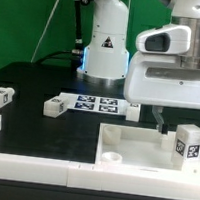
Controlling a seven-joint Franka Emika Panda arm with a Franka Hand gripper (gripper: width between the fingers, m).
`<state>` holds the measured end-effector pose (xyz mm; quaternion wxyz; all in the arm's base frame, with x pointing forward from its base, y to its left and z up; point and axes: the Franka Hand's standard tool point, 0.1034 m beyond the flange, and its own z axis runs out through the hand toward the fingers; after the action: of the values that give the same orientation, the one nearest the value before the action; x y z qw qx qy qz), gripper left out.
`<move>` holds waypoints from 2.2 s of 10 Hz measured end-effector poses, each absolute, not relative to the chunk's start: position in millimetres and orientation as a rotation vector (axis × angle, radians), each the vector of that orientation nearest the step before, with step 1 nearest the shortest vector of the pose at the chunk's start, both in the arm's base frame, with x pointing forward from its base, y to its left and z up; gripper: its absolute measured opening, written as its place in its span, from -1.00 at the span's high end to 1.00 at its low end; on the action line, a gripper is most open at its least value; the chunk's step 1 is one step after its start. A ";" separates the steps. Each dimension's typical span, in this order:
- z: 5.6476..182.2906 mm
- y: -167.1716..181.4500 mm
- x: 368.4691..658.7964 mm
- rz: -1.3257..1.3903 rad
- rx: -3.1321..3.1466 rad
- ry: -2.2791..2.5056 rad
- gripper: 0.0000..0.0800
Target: Assemble one leg
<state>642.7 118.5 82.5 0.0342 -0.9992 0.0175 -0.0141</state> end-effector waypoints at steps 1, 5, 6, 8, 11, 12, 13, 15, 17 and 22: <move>80.6 117.9 641.2 -0.044 -3.076 -0.057 -0.62; 78.9 114.8 640.7 -0.051 -3.077 -0.240 -0.56; 78.9 114.7 640.8 -0.051 -3.077 -0.240 -0.13; 79.0 114.7 640.8 -0.050 -3.080 -0.179 0.28; 78.6 114.8 641.5 -0.051 -3.079 0.076 0.27; 78.4 113.9 641.8 -0.046 -3.062 0.264 0.27; 78.8 111.8 642.4 -0.041 -3.038 0.406 0.27; 78.1 103.5 641.6 -0.026 -2.988 0.713 0.27; 78.1 95.1 639.9 -0.018 -2.918 0.978 0.26; 78.8 79.3 636.6 -0.025 -2.793 1.363 0.05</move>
Offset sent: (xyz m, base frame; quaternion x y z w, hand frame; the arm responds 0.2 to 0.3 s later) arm 0.0000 0.0000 0.0000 0.0000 0.0000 -0.0899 0.9960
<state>636.6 79.3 78.8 0.0170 -0.8986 0.4384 -0.0081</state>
